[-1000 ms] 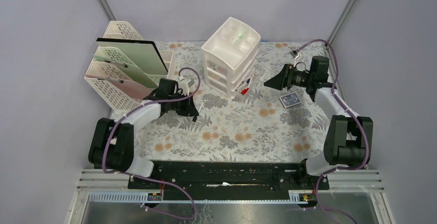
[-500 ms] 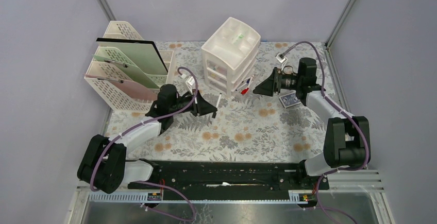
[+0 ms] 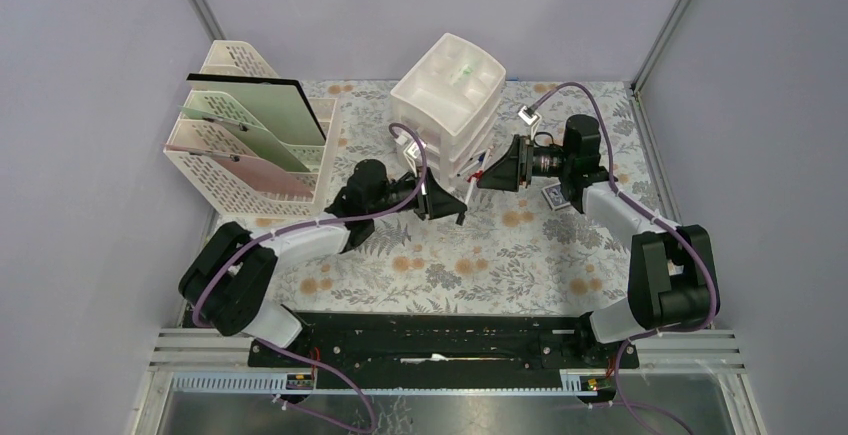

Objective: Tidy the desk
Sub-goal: Place the stationery in the drawer.

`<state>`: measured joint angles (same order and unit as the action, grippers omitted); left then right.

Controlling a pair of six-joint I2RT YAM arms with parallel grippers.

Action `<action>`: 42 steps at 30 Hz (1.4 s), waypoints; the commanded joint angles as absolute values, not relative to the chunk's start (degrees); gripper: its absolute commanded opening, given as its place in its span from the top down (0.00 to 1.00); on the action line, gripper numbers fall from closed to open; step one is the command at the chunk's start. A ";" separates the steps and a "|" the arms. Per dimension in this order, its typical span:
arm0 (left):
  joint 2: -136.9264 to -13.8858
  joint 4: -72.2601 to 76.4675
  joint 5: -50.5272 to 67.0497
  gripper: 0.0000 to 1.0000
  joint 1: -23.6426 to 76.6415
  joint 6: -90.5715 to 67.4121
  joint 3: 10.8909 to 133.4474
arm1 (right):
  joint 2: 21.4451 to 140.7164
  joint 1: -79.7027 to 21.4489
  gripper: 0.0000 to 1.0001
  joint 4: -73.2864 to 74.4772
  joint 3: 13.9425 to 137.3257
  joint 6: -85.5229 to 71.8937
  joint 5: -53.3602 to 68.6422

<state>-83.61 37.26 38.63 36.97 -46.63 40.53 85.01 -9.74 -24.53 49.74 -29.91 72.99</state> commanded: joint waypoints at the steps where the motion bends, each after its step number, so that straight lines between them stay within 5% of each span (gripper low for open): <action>1: -85.92 44.08 35.50 1.00 38.92 -49.20 43.76 | 82.47 -10.66 0.00 -32.45 49.07 -35.19 73.19; 12: -87.23 46.79 32.49 1.00 40.54 -51.33 43.64 | 83.37 -12.14 0.18 -32.78 48.95 -37.19 70.86; 33: -87.46 46.93 31.55 1.00 40.74 -51.70 43.95 | 84.52 -14.41 1.00 -29.43 51.50 -34.49 71.62; 38: -84.19 40.46 29.60 0.81 40.63 -47.94 43.93 | 84.66 -14.18 1.00 -24.58 52.66 -31.34 69.64; 39: -83.22 38.77 28.83 0.66 40.60 -46.78 43.99 | 84.72 -13.97 1.00 -23.99 52.91 -31.03 69.20; 40: -82.10 36.81 28.06 0.10 40.56 -45.55 44.07 | 84.85 -13.79 1.00 -23.70 53.03 -30.80 68.87; 42: -79.91 33.12 26.66 0.01 40.26 -43.16 44.20 | 85.12 -13.30 1.00 -23.35 53.23 -30.88 68.25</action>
